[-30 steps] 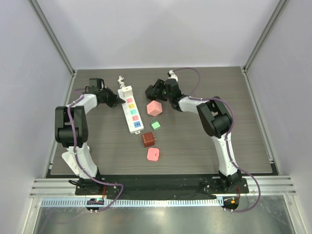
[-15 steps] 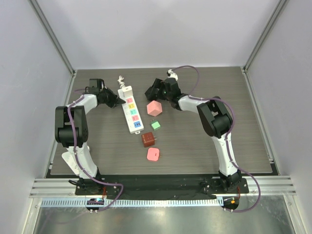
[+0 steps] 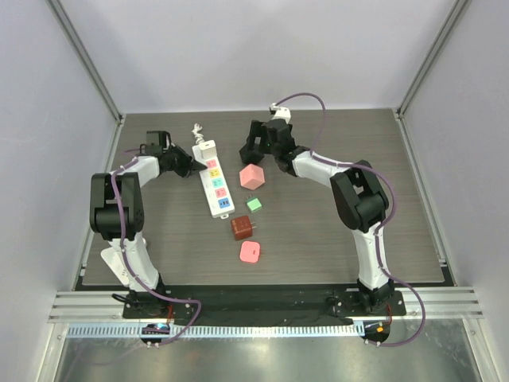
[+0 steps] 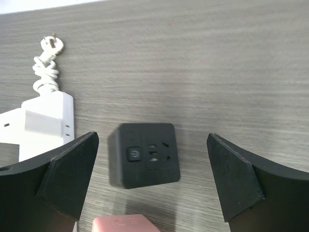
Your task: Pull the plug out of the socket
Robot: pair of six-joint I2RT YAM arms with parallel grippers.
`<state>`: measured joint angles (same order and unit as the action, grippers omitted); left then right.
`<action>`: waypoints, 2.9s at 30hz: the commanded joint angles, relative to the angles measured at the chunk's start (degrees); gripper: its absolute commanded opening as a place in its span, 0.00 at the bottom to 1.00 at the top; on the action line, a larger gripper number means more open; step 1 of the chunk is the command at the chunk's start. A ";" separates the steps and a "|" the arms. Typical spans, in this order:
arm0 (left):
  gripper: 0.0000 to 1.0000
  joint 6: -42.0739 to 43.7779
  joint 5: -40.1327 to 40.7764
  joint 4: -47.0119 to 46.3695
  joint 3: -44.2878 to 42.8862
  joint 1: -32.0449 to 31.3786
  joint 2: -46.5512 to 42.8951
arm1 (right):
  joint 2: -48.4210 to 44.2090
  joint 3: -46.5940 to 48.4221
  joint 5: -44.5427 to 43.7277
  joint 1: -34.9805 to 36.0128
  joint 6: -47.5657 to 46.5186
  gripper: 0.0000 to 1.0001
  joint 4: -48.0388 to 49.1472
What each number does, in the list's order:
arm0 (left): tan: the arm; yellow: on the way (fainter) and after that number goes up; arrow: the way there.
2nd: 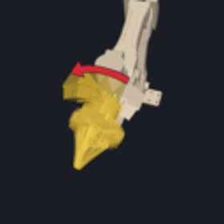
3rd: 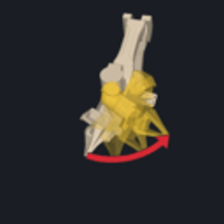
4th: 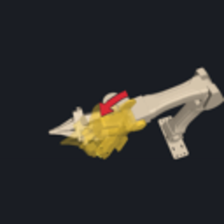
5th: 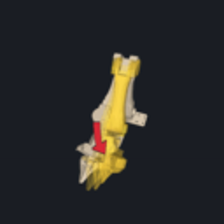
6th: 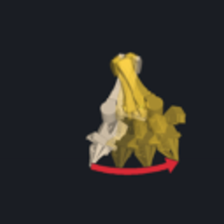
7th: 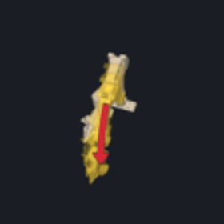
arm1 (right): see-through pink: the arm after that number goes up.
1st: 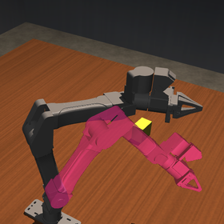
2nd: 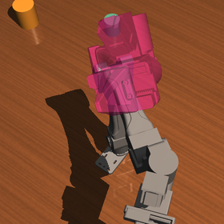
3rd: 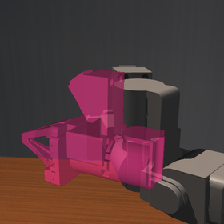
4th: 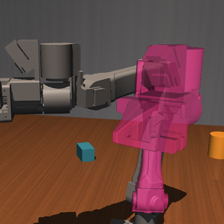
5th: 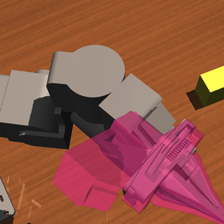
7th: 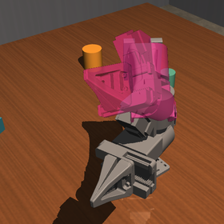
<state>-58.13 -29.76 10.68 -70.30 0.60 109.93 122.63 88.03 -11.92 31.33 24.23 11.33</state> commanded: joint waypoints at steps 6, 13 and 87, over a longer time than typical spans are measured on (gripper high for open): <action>0.00 -2.25 -2.94 -3.21 0.34 0.01 0.28 | 1.27 11.00 -9.70 6.89 -8.92 1.00 -0.69; 0.00 -3.48 -4.17 -4.70 0.43 1.42 1.25 | 15.24 32.27 -8.03 12.26 -11.92 1.00 0.98; 0.00 -4.54 1.81 4.88 -4.67 0.45 6.53 | 26.26 42.31 -5.48 15.87 -12.89 0.74 -8.87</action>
<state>-63.64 -29.52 13.21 -74.02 1.02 115.66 148.90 128.84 -16.08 46.70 12.36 1.52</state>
